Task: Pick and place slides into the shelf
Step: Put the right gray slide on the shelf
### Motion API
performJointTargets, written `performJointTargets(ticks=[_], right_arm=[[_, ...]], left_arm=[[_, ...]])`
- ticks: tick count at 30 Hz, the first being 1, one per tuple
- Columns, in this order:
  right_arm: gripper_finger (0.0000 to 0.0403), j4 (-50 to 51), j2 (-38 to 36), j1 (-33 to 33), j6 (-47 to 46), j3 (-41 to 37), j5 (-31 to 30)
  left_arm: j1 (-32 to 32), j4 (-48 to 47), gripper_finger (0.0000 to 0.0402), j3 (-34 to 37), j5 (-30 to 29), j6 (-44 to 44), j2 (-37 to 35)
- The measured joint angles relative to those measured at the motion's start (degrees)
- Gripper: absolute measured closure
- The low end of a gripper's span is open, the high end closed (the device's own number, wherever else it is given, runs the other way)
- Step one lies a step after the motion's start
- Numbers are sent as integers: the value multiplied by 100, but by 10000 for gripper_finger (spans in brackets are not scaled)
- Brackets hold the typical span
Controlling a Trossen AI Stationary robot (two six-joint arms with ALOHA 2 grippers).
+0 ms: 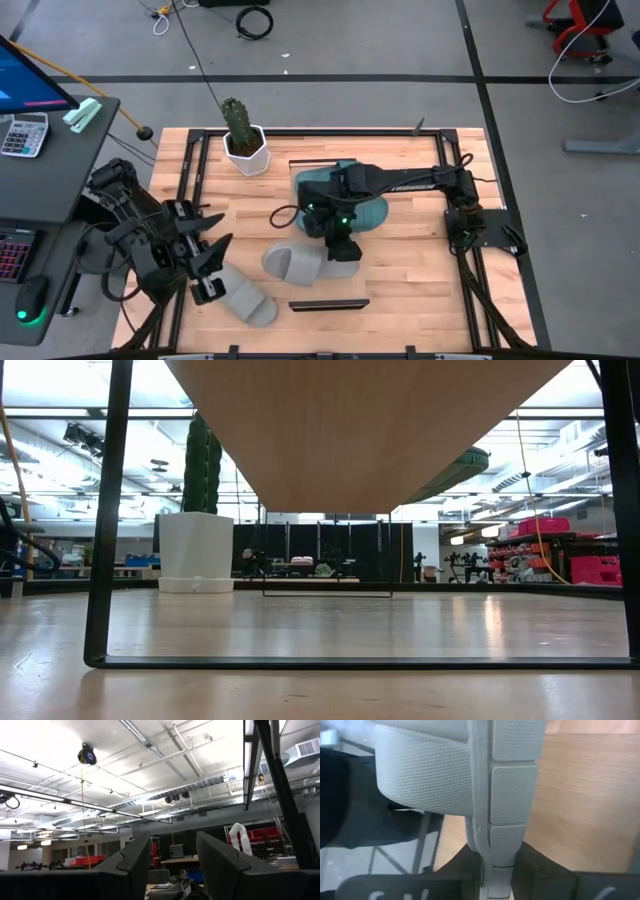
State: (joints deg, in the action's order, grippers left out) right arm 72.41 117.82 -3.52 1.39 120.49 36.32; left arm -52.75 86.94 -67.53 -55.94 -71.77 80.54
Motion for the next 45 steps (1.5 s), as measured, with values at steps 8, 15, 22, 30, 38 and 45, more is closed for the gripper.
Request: performJointTargets(ticks=[8, 15, 22, 30, 38, 45], right_arm=[[331, 156, -242, -146, -117, 7, -97], [331, 112, -289, -542, -229, 2, -221], [329, -338, -222, -854, -542, 0, -647], [328, -480, -205, -701, -1359, 0, -827], [328, -470, -203, -670, -1944, 0, -842], [327, -474, -162, -672, -2120, 0, -879]], left_arm=[[0, 4, 240, 0, 4, 69, -42], [20, 6, 245, 0, 7, 245, -46], [-74, -6, 257, 0, -65, -40, -76], [-584, 6, 269, 0, -278, -779, -520], [-1322, 0, 265, 0, -363, -1612, -963], [-1578, -11, 276, 0, -372, -2028, -1017]])
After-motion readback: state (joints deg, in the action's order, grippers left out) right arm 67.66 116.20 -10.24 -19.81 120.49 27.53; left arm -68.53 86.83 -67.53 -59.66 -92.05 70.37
